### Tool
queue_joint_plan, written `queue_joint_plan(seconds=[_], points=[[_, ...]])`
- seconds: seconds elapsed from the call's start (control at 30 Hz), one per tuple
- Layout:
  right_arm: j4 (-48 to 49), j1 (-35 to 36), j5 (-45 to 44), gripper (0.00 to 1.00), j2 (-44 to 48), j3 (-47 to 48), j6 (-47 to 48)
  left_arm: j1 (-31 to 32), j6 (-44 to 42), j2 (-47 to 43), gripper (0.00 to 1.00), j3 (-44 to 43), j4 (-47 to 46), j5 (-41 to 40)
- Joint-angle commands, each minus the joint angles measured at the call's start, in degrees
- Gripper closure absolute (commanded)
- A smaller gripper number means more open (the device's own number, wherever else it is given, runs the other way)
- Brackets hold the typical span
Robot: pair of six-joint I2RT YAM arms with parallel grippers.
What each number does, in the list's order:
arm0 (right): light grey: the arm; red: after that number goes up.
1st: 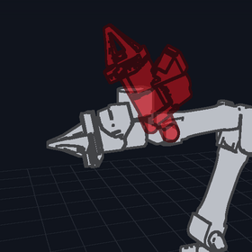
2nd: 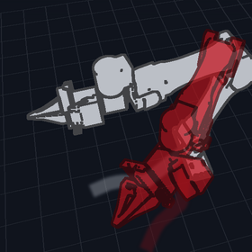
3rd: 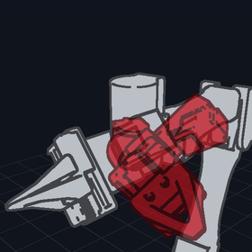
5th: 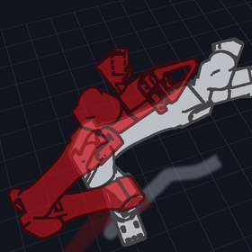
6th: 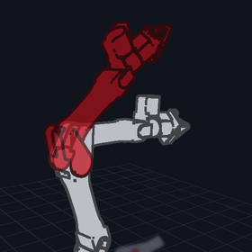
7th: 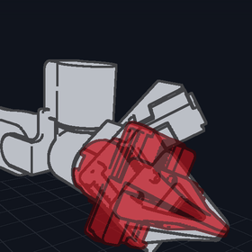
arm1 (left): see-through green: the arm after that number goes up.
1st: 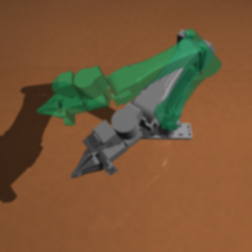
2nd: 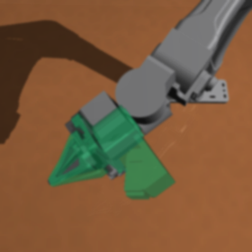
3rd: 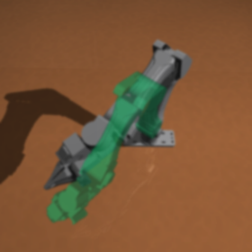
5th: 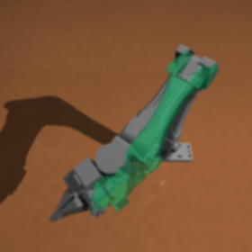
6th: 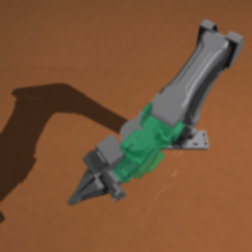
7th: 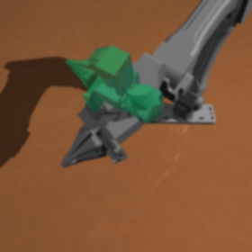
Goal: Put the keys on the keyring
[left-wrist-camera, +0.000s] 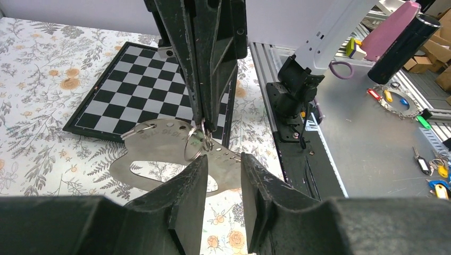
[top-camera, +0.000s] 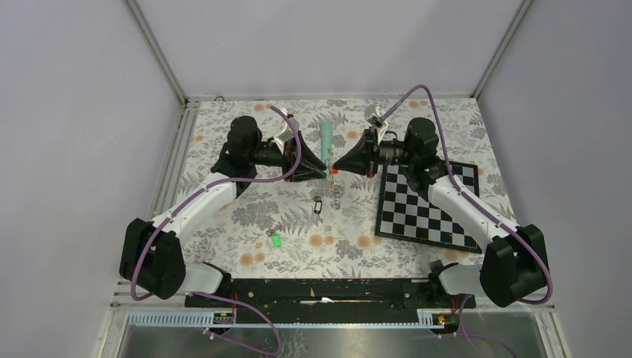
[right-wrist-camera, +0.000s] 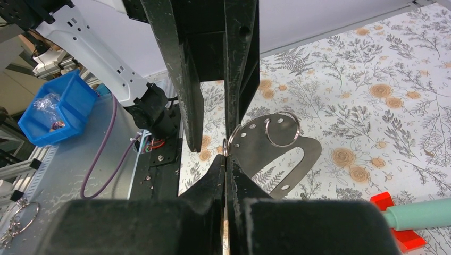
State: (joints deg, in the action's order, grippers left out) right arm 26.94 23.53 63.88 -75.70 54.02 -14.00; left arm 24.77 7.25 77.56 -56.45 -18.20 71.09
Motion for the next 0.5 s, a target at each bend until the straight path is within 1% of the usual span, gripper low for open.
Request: queue_joint_plan(seconds=[0.0, 0.27, 0.47], points=[[4.53, 0.07, -0.4, 1.0, -0.28, -0.38, -1.64, 0.0, 1.54, -1.27, 0.65, 0.2, -4.77, 3.13], [7.34, 0.03, -0.08, 1.0, -0.7, -1.27, -3.76, 0.01, 0.62, -0.11, 0.64, -0.19, -4.75, -0.02], [9.23, 0.03, 0.11, 1.0, -0.8, -2.06, -4.78, 0.59, -0.91, 1.01, 0.66, -1.1, -3.34, -1.49]])
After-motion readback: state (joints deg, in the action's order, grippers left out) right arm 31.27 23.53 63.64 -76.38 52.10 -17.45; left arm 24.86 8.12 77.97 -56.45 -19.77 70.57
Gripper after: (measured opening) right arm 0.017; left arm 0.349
